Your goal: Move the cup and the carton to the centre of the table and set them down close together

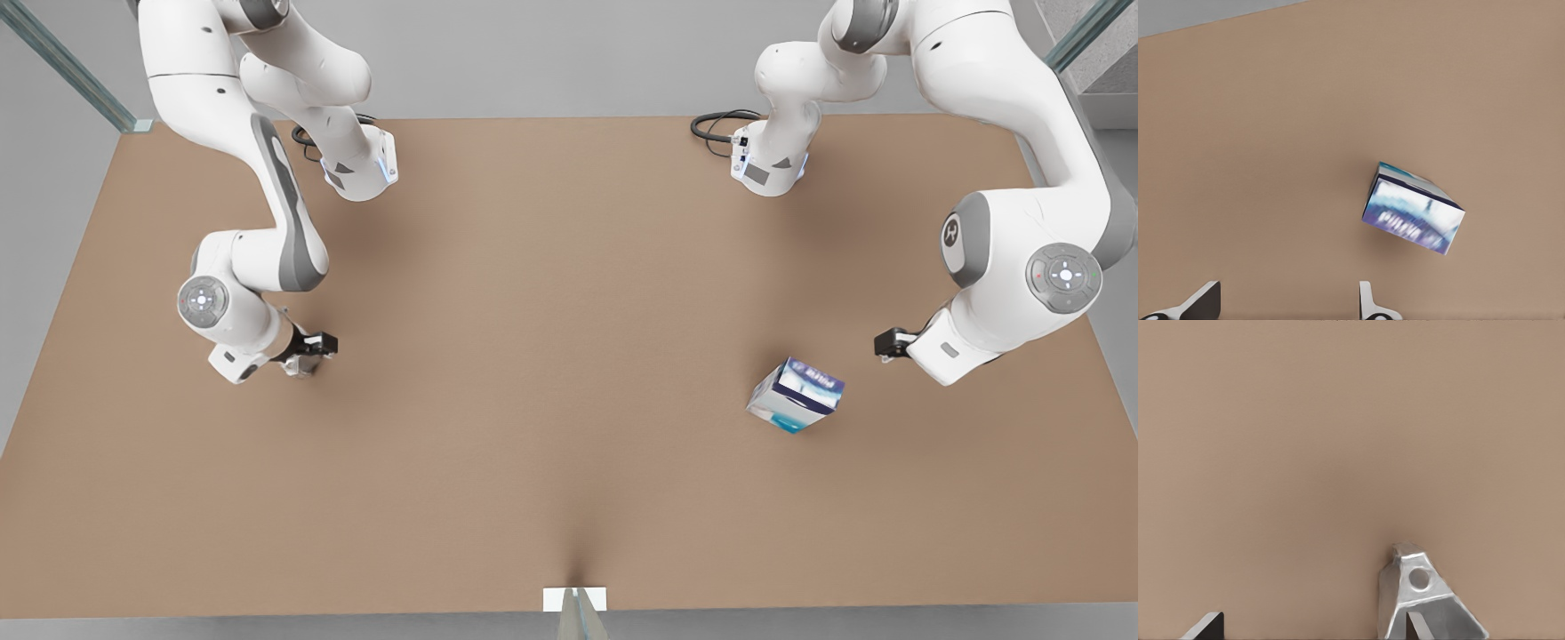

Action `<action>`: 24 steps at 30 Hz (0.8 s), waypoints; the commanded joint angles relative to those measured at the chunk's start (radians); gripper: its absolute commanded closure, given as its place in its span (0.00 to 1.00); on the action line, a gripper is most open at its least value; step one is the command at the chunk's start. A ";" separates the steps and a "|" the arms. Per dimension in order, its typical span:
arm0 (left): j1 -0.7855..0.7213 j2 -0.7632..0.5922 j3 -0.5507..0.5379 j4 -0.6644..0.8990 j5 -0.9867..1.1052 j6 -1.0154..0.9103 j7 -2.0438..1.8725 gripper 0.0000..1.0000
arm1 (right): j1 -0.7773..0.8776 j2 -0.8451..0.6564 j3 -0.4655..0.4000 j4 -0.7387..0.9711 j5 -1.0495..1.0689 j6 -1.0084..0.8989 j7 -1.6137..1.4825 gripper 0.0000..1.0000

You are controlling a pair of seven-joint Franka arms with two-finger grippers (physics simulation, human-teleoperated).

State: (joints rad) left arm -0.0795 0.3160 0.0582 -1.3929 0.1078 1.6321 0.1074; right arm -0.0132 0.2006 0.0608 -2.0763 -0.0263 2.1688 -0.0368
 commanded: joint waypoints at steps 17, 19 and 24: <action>0.001 0.014 0.002 0.000 -0.002 0.000 0.000 0.00 | -0.004 0.013 -0.033 -0.194 -0.017 0.213 -0.014 0.00; 0.001 0.014 0.002 0.000 -0.002 0.000 0.000 0.00 | -0.004 0.016 -0.033 -0.202 -0.017 0.218 -0.014 0.00; 0.001 0.015 0.002 0.000 -0.002 0.002 0.000 0.00 | -0.016 0.034 -0.035 -0.205 -0.017 0.250 -0.032 0.00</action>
State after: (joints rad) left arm -0.0782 0.3328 0.0598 -1.3929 0.1057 1.6362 0.1088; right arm -0.0299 0.2397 0.0261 -2.2819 -0.0430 2.4252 -0.0726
